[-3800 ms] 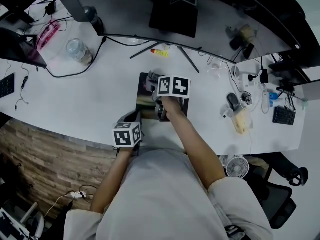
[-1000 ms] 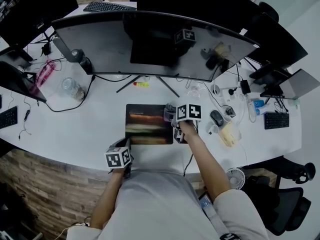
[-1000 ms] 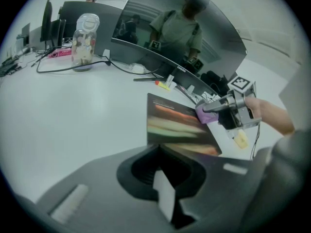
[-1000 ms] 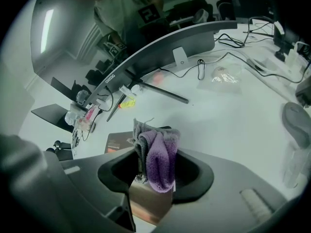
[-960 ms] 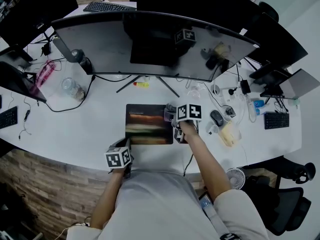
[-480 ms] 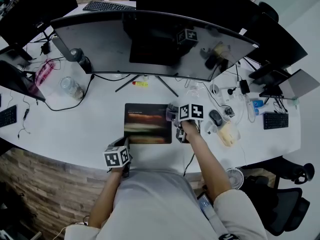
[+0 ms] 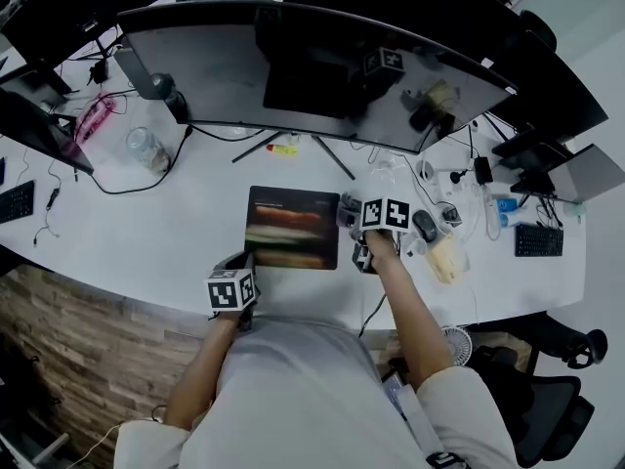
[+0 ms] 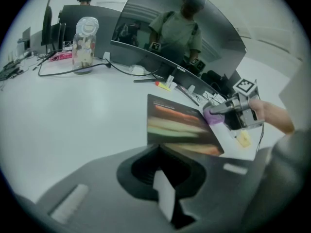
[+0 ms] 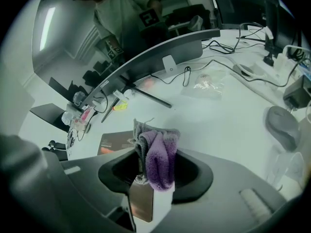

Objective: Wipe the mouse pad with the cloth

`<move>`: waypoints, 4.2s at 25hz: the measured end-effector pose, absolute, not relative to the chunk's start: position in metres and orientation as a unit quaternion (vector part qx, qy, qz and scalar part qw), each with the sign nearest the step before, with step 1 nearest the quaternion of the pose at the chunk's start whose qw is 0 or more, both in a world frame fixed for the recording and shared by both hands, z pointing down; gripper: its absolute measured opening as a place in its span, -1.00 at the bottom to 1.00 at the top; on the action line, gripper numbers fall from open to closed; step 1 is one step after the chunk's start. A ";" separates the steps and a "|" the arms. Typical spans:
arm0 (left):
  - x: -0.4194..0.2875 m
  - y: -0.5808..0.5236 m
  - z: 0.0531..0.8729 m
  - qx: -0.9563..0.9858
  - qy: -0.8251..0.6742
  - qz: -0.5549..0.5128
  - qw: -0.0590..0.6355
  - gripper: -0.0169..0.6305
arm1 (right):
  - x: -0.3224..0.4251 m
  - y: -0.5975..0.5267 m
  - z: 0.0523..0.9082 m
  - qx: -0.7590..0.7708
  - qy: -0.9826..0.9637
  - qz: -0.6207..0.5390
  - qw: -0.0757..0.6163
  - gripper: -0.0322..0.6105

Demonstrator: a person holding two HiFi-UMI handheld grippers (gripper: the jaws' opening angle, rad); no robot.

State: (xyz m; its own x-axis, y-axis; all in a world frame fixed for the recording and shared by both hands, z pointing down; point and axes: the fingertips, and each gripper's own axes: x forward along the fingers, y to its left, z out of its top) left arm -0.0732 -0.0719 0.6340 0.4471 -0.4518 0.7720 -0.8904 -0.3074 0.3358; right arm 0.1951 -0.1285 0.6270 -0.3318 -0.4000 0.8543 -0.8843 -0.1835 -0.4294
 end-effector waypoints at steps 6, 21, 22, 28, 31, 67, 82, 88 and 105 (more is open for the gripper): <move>-0.074 -0.073 0.633 0.760 -0.442 0.284 0.382 -0.95 | 0.189 -0.119 0.615 0.538 -0.603 0.555 0.196 -0.32; -0.074 -0.071 0.632 0.759 -0.442 0.282 0.386 -0.95 | 0.077 -0.118 0.605 0.468 -0.649 0.572 0.178 -0.32; -0.074 -0.071 0.632 0.759 -0.442 0.282 0.386 -0.95 | 0.068 -0.119 0.605 0.463 -0.652 0.573 0.180 -0.32; -0.073 -0.071 0.633 0.758 -0.441 0.280 0.390 -0.95 | 0.026 -0.123 0.608 0.440 -0.663 0.576 0.185 -0.32; -0.074 -0.071 0.632 0.759 -0.440 0.282 0.388 -0.95 | 0.009 -0.127 0.608 0.432 -0.667 0.578 0.186 -0.32; -0.074 -0.072 0.633 0.759 -0.437 0.280 0.392 -0.95 | -0.032 -0.132 0.625 0.414 -0.669 0.592 0.176 -0.31; -0.075 -0.072 0.632 0.761 -0.436 0.281 0.391 -0.95 | -0.015 -0.127 0.626 0.421 -0.663 0.593 0.177 -0.31; -0.075 -0.072 0.632 0.760 -0.437 0.280 0.392 -0.95 | 0.000 -0.124 0.626 0.428 -0.658 0.593 0.176 -0.31; -0.074 -0.071 0.632 0.760 -0.437 0.281 0.390 -0.95 | 0.038 -0.112 0.627 0.442 -0.644 0.600 0.173 -0.31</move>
